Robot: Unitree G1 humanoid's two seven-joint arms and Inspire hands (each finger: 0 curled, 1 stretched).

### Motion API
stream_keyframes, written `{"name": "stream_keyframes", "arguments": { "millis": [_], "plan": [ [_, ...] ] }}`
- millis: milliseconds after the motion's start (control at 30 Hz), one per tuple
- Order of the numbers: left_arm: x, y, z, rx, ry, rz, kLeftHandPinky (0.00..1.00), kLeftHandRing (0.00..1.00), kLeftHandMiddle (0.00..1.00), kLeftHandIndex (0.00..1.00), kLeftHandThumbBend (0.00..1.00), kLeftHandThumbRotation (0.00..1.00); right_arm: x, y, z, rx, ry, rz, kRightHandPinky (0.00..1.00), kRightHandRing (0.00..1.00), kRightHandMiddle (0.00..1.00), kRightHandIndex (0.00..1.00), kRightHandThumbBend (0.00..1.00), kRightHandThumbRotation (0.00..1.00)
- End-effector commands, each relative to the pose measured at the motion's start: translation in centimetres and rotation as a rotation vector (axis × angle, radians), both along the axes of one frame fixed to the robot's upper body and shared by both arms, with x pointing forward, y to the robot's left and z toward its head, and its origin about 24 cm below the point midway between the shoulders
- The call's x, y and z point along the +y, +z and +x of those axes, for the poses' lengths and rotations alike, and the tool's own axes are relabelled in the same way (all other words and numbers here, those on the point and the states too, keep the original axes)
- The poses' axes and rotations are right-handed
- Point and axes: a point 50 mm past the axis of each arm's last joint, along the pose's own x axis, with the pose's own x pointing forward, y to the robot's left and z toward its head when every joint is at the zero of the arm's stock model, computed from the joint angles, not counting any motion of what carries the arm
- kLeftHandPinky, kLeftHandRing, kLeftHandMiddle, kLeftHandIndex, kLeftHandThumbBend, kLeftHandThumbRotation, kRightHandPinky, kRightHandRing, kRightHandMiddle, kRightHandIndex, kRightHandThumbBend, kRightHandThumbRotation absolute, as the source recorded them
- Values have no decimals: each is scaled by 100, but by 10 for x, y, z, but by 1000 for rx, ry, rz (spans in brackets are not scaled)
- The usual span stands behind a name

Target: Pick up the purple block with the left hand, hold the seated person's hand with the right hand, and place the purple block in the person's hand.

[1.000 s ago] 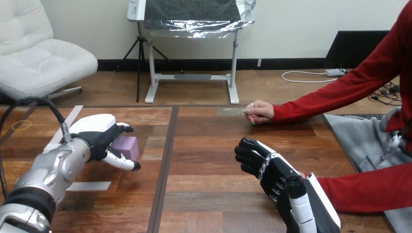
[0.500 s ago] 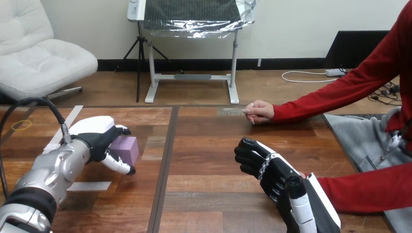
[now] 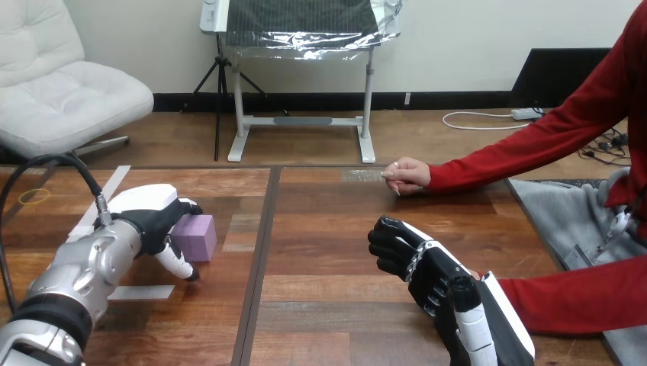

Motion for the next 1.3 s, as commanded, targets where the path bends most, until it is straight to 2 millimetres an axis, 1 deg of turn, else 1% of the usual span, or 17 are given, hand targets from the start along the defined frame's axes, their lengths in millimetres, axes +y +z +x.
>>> {"name": "stream_keyframes", "arguments": {
  "millis": [0, 567, 900, 1267],
  "plan": [
    [-15, 29, 21, -107, -33, 7, 65, 86, 89, 87, 71, 1, 1, 21, 12, -109, -7, 23, 88, 86, 85, 85, 78, 100],
    [-17, 26, 21, -135, -14, 28, 57, 77, 83, 80, 62, 0, 1, 22, 11, -113, -8, 17, 87, 86, 85, 85, 77, 100],
    [-19, 25, 20, -160, -27, 29, 53, 70, 77, 74, 61, 0, 1, 21, 11, -112, -7, 22, 87, 86, 85, 85, 76, 100],
    [-20, 23, 19, -181, -37, 18, 50, 62, 69, 66, 63, 0, 1, 22, 11, -111, -2, 17, 87, 86, 86, 85, 76, 100]
  ]
}}
